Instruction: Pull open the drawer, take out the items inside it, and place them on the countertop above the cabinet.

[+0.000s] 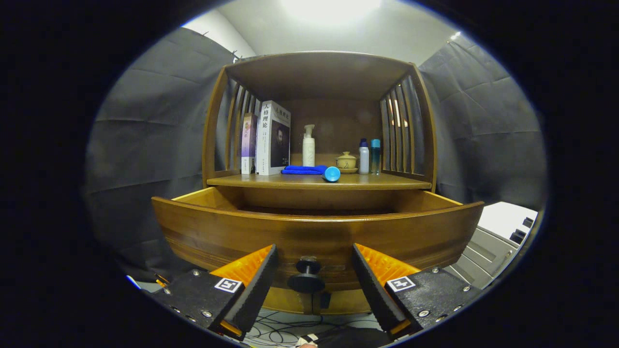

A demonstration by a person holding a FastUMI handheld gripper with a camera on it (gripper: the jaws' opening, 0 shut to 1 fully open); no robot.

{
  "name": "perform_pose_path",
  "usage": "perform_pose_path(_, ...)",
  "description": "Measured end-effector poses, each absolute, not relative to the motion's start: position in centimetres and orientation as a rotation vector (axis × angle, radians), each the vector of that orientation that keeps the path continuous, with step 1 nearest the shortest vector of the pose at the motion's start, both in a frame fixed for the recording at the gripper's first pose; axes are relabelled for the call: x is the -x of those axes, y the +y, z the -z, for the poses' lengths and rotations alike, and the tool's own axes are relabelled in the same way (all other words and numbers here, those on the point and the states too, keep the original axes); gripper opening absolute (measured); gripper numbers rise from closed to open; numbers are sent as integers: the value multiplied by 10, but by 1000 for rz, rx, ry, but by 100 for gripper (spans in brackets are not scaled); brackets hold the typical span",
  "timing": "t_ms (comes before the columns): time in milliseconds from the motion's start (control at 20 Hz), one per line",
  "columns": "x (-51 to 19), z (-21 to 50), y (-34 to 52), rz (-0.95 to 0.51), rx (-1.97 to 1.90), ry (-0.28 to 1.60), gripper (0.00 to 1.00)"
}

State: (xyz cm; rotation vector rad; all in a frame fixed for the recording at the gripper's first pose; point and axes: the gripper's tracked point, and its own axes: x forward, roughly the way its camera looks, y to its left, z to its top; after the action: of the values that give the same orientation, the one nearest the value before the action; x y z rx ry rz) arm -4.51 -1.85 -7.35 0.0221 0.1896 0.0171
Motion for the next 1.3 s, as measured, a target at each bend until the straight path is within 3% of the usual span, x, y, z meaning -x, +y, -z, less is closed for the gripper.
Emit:
perform_pose_path(500, 26, 69, -30, 38, -14, 157, 94)
perform_pose_path(1300, -61, 83, -38, 40, -42, 217, 93)
